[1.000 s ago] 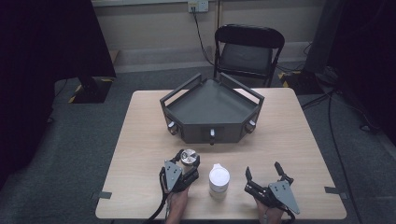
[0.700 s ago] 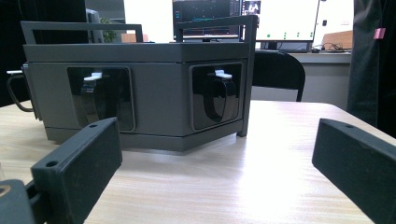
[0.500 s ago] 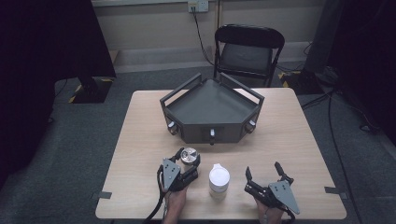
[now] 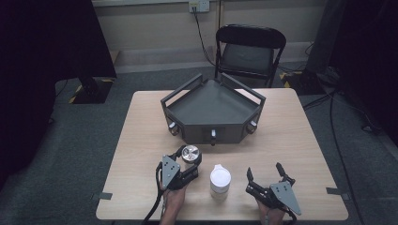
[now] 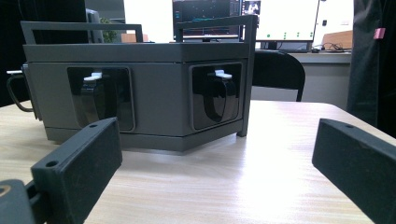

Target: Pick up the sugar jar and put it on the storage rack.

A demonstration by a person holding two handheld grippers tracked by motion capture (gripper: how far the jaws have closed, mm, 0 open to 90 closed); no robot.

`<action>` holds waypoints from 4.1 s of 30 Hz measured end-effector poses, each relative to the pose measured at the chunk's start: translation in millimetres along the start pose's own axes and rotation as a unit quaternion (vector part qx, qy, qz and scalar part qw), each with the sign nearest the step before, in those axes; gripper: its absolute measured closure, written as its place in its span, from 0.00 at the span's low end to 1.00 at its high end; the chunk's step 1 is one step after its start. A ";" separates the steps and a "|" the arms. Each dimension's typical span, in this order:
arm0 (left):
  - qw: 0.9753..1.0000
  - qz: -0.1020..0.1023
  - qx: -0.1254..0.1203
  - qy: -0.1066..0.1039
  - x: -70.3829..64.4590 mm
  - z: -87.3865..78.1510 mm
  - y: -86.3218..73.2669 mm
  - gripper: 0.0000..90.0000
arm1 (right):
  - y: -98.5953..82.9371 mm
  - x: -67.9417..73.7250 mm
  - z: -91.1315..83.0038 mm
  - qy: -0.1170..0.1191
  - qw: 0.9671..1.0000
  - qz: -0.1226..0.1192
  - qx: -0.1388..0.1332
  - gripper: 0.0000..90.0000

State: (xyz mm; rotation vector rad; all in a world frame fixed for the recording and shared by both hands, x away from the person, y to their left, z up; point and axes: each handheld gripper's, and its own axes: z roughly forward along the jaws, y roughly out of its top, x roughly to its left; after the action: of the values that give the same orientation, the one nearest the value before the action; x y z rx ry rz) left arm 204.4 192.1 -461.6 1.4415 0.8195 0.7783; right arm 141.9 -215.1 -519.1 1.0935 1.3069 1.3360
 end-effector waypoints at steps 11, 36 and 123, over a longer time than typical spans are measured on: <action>1.000 0.010 -0.006 -0.014 7.2 4.3 23.9 0.39 | 0.0 -0.1 0.0 0.000 1.000 0.000 0.000 0.00; 1.000 0.018 -0.019 -0.018 15.0 25.9 64.9 0.39 | 0.0 -0.1 -0.1 0.000 1.000 0.000 0.000 0.00; 0.995 -0.006 -0.001 0.096 13.7 147.6 85.7 0.38 | -0.2 -1.7 -0.4 0.004 1.000 0.000 -0.001 0.00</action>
State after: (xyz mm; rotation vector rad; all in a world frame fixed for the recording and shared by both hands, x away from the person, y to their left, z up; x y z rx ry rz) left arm 340.2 126.3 -380.6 1.3721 0.9728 0.9188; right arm 141.7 -216.9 -519.3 1.0885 1.3121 1.3430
